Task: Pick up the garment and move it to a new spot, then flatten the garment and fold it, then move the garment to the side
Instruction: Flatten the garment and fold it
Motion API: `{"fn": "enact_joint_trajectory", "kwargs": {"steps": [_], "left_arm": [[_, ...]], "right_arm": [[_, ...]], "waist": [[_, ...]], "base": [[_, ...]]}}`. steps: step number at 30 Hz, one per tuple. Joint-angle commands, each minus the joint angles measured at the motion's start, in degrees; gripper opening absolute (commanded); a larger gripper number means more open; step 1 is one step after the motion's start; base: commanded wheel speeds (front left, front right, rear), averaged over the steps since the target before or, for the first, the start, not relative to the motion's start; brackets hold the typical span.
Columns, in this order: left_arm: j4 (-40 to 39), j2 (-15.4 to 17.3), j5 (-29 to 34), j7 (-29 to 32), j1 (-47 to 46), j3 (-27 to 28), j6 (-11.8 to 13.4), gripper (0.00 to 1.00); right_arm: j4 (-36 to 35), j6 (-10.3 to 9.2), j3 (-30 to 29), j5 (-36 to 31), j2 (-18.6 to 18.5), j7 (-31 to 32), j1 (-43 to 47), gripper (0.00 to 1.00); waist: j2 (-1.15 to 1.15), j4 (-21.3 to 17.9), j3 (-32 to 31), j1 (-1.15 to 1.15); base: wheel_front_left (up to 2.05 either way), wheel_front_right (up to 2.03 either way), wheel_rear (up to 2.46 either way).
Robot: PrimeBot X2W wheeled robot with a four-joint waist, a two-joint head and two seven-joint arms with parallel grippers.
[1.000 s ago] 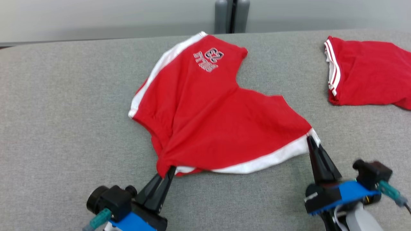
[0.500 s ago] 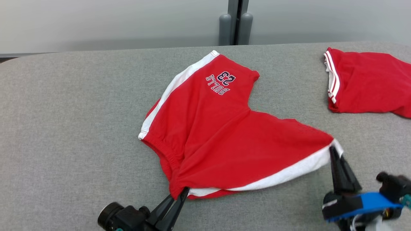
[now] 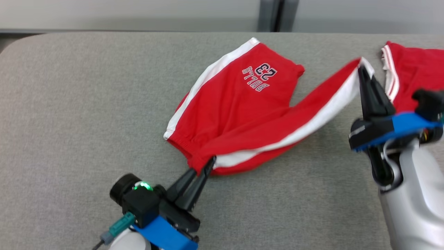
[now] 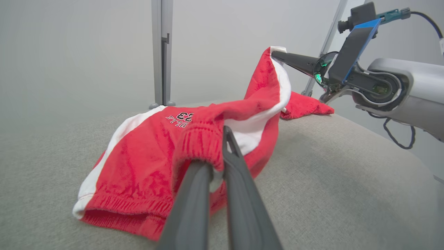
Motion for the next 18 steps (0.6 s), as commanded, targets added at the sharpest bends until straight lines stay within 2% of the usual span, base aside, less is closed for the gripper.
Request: {"fn": "enact_joint_trajectory", "kwargs": {"steps": [1, 12, 18], "left_arm": [[-0.2, -0.3, -0.4, -0.2, -1.2, 0.3, 0.0, 0.00], [3.4, -4.4, -3.3, -0.2, -9.1, 2.3, 0.0, 0.00], [5.9, -6.4, -4.5, -0.2, -12.7, 3.4, 0.0, 0.00]], "right_arm": [[0.5, 0.03, 0.1, -0.3, -0.5, 0.3, -1.5, 0.00], [17.9, 0.03, 3.5, -4.8, -0.3, 0.3, -22.4, 0.00], [28.3, 0.03, 3.5, -8.2, -0.3, -1.3, -32.6, 0.00]], "waist": [[0.00, 1.4, 1.5, 0.00], [0.00, 7.1, 8.8, 0.00], [0.00, 9.6, 12.7, 0.00]], "base": [[0.00, 0.00, 0.00], [0.00, 0.00, 0.00], [0.00, 0.00, 0.00]]}}
